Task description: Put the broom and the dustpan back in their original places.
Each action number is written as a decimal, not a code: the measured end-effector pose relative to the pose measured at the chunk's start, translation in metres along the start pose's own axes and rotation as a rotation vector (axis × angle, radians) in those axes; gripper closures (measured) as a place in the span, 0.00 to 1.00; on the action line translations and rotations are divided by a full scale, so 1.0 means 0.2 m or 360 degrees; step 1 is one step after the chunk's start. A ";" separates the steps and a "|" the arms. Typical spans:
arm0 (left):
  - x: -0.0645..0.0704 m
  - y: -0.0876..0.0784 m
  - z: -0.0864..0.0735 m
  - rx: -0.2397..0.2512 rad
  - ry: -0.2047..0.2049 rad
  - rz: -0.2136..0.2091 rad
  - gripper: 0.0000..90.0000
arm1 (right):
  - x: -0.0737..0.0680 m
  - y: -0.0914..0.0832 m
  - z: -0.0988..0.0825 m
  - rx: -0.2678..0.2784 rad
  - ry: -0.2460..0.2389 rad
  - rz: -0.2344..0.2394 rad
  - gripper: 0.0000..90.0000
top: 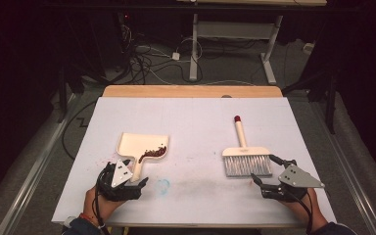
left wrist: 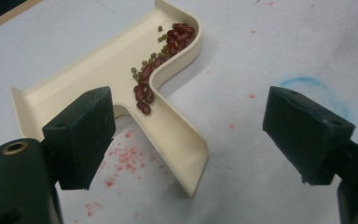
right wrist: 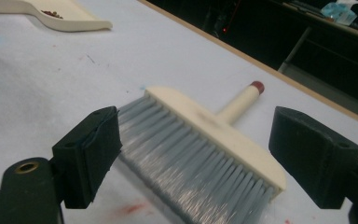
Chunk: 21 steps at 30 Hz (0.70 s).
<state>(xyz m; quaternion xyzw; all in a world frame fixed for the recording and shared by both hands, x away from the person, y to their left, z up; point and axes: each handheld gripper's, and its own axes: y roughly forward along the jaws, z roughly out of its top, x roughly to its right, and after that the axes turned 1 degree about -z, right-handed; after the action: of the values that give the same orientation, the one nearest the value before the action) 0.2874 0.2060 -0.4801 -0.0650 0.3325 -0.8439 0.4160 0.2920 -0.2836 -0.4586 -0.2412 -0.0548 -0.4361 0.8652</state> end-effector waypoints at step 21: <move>0.03 -0.03 -0.01 0.0022 0.0078 0.0012 0.19 | -0.04 -0.03 -0.05 -0.0010 0.0018 0.0041 0.20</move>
<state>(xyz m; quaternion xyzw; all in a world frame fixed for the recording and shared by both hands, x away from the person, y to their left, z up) 0.2800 0.2050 -0.4792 -0.0400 0.3369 -0.8459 0.4115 0.2814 -0.2855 -0.4676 -0.2420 -0.0454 -0.4263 0.8704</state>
